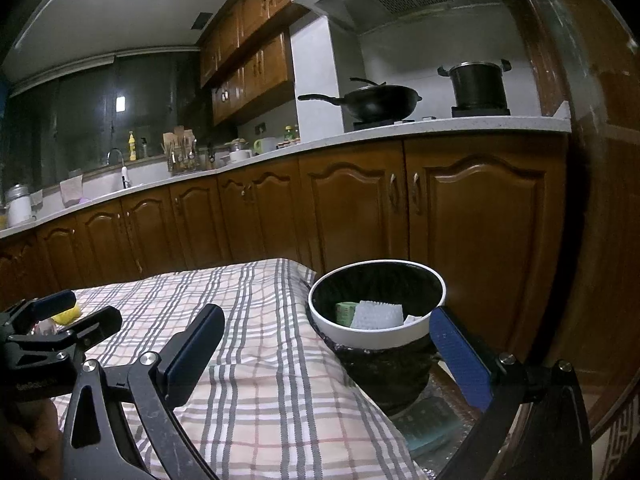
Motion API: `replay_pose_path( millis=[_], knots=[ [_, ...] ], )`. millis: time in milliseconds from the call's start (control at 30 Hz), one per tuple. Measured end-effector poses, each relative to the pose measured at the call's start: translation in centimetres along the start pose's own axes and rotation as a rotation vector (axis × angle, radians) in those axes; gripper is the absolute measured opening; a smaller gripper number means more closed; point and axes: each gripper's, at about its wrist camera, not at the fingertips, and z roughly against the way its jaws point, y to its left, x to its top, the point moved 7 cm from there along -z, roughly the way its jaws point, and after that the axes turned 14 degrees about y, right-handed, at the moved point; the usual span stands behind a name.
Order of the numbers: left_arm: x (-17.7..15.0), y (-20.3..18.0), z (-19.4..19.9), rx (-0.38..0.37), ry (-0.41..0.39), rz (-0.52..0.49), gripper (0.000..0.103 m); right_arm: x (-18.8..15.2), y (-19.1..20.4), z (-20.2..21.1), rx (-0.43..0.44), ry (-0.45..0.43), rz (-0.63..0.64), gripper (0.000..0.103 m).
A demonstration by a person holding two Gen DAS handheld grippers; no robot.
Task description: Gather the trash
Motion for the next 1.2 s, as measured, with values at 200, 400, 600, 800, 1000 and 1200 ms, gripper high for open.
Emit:
replay_pose_path(
  millis=[200, 400, 600, 800, 1000, 1200],
  knots=[
    [0.03, -0.05, 0.16, -0.001, 0.002, 0.003, 0.103, -0.01, 0.08, 0.0, 0.005, 0.002, -0.002, 0.103],
    [0.18, -0.17, 0.26, -0.001, -0.001, 0.003, 0.103, 0.03, 0.06, 0.17, 0.011, 0.001, -0.008, 0.103],
    [0.28, -0.32, 0.33, -0.005, 0.0, 0.003, 0.103, 0.02, 0.09, 0.21, 0.014, 0.001, -0.007, 0.103],
    [0.21, -0.53, 0.37, -0.003, 0.001, 0.007, 0.103, 0.09, 0.11, 0.19, 0.016, 0.0, -0.008, 0.103],
    [0.22, -0.61, 0.36, -0.001, 0.0, 0.007, 0.103, 0.09, 0.1, 0.2, 0.016, -0.001, -0.007, 0.103],
    [0.17, -0.65, 0.35, 0.005, 0.001, 0.007, 0.103, 0.15, 0.15, 0.22, 0.017, -0.002, -0.006, 0.103]
  ],
)
